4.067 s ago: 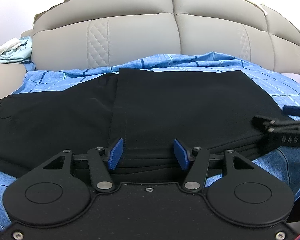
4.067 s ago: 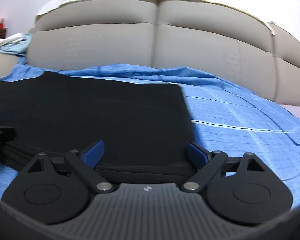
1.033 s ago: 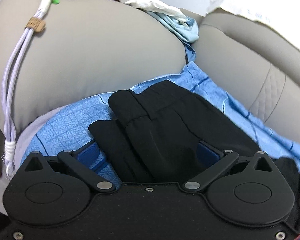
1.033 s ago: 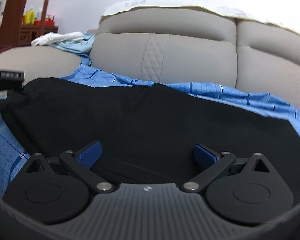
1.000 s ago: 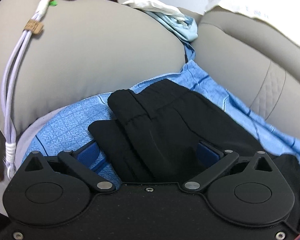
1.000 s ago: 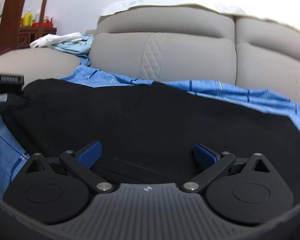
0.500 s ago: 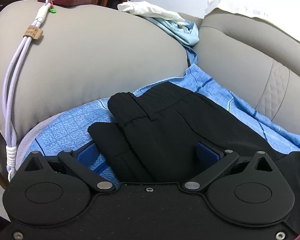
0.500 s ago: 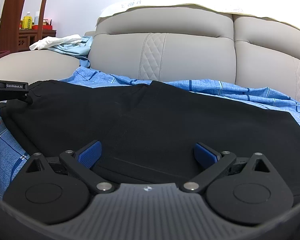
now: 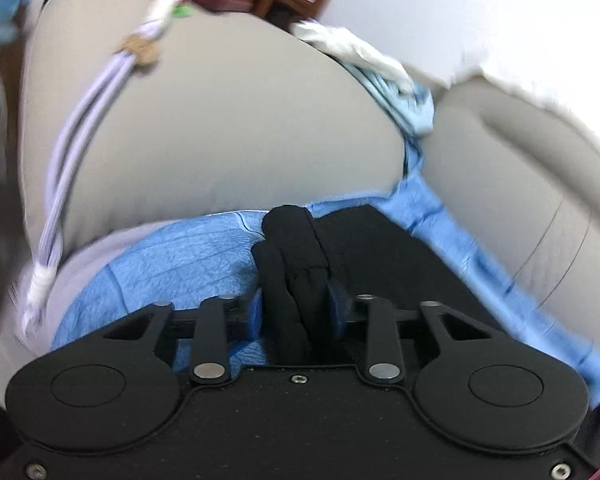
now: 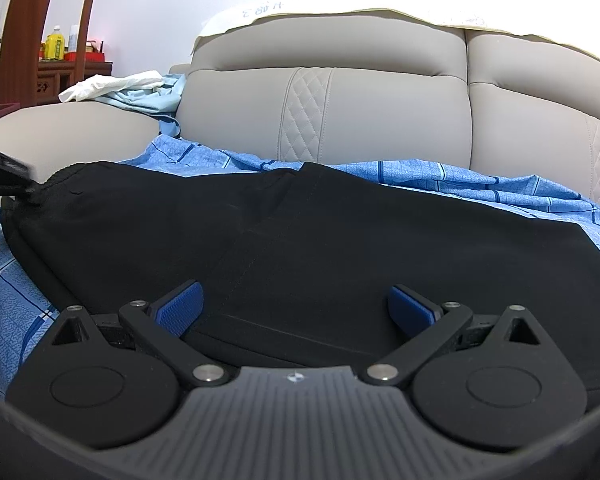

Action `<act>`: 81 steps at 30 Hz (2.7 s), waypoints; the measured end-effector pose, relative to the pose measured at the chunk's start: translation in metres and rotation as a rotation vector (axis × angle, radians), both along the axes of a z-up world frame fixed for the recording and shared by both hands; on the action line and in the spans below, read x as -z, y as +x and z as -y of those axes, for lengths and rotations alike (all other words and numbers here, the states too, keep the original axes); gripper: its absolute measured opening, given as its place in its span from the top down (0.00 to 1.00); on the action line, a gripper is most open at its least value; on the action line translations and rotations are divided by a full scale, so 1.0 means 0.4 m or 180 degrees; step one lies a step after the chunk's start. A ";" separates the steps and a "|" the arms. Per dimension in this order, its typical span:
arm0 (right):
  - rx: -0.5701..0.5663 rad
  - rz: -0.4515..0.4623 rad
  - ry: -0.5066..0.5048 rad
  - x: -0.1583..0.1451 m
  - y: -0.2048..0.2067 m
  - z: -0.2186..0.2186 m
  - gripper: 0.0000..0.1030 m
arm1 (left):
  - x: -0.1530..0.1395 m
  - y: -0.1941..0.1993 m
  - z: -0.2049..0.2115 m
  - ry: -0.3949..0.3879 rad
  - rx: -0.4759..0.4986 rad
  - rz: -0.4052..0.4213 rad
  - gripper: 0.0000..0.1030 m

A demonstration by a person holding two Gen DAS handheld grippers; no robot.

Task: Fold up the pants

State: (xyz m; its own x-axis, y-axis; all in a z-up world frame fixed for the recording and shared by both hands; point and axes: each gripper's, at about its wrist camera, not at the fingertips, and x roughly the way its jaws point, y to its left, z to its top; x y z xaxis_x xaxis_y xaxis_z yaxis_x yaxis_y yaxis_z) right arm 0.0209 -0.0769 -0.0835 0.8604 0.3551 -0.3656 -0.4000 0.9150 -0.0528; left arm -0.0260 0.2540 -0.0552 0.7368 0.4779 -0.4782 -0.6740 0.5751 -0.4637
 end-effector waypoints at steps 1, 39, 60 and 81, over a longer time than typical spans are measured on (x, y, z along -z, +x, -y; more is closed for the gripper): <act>0.0001 -0.0001 0.0000 0.000 0.000 0.000 0.00 | 0.003 -0.005 -0.006 -0.0065 0.0036 0.0024 0.72; 0.1756 0.0088 0.1482 -0.179 0.005 0.680 0.00 | -0.098 0.284 0.940 0.0649 0.4047 -0.0392 0.78; 0.0886 -0.0111 0.0297 -0.102 -0.024 0.411 0.00 | -0.083 0.080 0.622 0.0930 0.2800 -0.0717 0.79; 0.1366 -0.0076 0.0301 -0.105 -0.065 0.442 0.20 | -0.121 0.090 0.573 0.0213 0.3025 -0.0469 0.76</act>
State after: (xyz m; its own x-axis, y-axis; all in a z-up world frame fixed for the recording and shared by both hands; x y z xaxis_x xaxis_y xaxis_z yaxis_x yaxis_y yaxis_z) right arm -0.0049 -0.2537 -0.0415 0.9290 0.0002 -0.3701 0.0172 0.9989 0.0436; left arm 0.0099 0.0249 -0.0068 0.7650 -0.2577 -0.5903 0.0380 0.9329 -0.3580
